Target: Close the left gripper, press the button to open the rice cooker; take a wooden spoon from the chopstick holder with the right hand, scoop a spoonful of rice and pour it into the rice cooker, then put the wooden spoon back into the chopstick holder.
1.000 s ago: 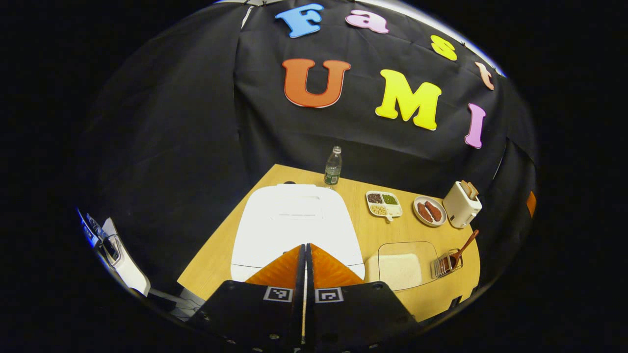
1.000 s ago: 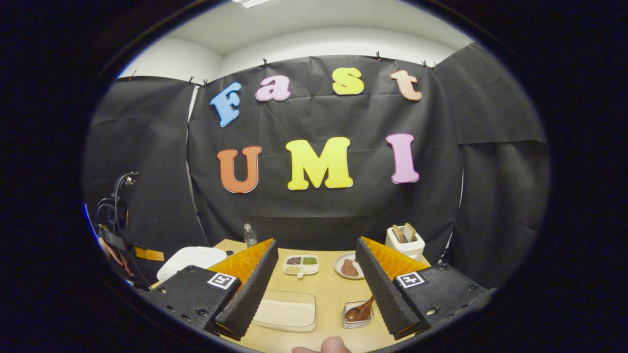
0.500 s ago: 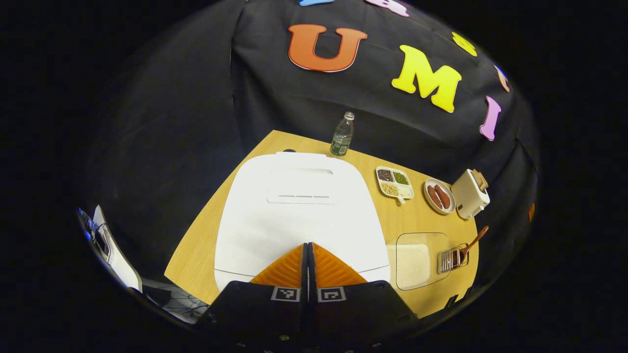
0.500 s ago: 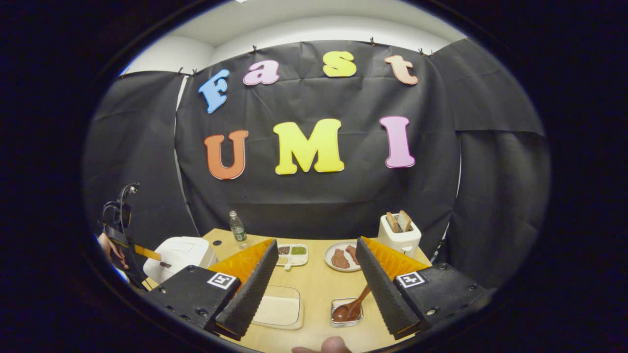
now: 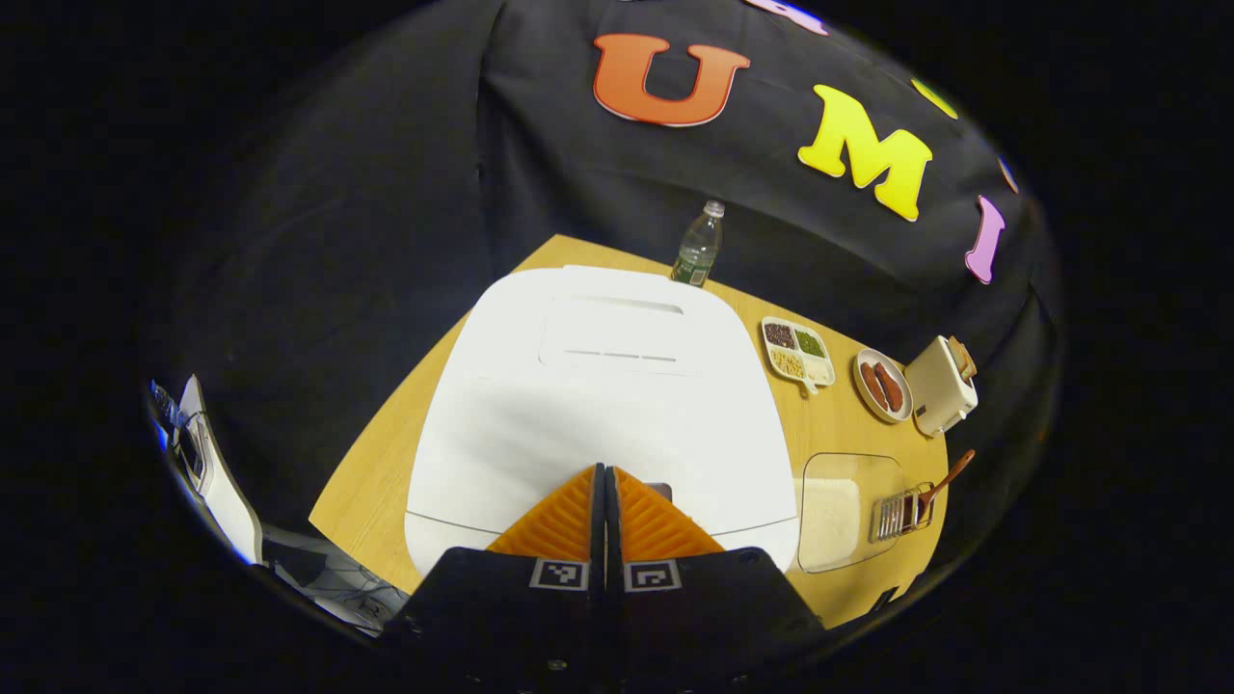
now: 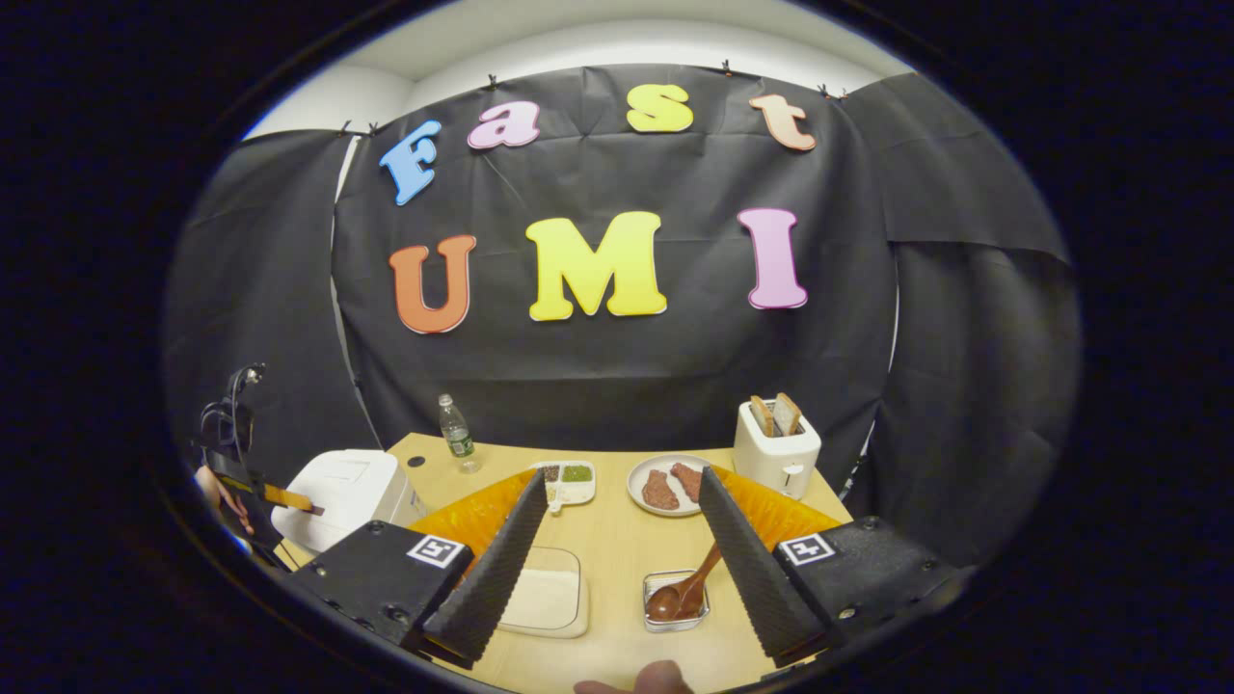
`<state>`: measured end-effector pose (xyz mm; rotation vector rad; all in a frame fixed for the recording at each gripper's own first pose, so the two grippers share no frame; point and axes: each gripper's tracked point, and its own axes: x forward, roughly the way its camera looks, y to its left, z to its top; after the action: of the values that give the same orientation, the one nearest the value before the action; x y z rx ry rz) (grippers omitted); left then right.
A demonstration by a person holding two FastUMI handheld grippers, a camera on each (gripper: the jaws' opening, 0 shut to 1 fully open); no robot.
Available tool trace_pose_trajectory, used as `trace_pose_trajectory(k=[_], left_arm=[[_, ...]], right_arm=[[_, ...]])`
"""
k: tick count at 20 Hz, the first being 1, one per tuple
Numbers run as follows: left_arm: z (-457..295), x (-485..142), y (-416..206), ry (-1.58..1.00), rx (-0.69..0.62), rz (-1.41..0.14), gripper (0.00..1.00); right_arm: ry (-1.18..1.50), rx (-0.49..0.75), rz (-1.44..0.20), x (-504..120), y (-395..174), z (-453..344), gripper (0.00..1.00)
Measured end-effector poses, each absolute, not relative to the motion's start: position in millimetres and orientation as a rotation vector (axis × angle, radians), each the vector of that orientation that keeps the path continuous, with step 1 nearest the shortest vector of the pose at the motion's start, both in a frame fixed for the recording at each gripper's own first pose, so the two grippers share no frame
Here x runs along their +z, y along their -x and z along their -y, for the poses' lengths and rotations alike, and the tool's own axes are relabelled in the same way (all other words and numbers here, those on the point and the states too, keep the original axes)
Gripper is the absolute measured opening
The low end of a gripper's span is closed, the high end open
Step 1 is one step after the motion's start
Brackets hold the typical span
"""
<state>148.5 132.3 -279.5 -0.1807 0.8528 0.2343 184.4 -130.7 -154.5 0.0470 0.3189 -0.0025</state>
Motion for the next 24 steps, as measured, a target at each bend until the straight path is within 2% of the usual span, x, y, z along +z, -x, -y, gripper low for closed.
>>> trace_pose_trajectory(k=[3,8,10,11,16,17,18,19,20,21,22,23,24], left_arm=[[-131,-272,-154,0.166,0.219,-0.819,0.0],[-133,-187,-179,0.095,0.204,-0.509,0.01],[-128,-153,-194,0.062,0.175,-0.417,0.13],[-130,-139,-201,0.043,0.169,-0.382,0.26],[-122,-87,-202,0.065,0.162,-0.24,0.27],[-121,-83,-198,0.068,0.164,-0.222,0.36],[-119,-79,-194,0.071,0.164,-0.206,0.41],[-116,-75,-187,0.072,0.164,-0.195,0.53],[-113,-71,-181,0.071,0.164,-0.185,0.59],[-112,-69,-175,0.066,0.171,-0.178,0.72],[-112,-66,-167,0.061,0.18,-0.174,0.81],[-109,-67,-161,0.062,0.185,-0.167,0.98],[-105,-65,-154,0.066,0.188,-0.164,0.97]], right_arm=[[-0.047,0.0,-0.323,-154,-176,128,1.0],[-0.022,-0.033,-0.296,-140,-167,143,1.0],[-0.028,-0.038,-0.297,-139,-164,145,1.0],[-0.035,-0.035,-0.302,-138,-163,145,1.0],[-0.049,-0.051,-0.314,-140,-159,153,1.0],[-0.054,-0.053,-0.322,-143,-158,155,1.0],[-0.058,-0.057,-0.327,-145,-157,157,1.0],[-0.059,-0.062,-0.331,-148,-156,159,1.0],[-0.056,-0.066,-0.338,-152,-154,162,1.0],[-0.048,-0.067,-0.349,-157,-154,164,1.0],[-0.043,-0.07,-0.363,-162,-152,165,1.0],[-0.044,-0.069,-0.372,-166,-151,167,1.0],[-0.055,-0.069,-0.379,-170,-151,167,1.0]])
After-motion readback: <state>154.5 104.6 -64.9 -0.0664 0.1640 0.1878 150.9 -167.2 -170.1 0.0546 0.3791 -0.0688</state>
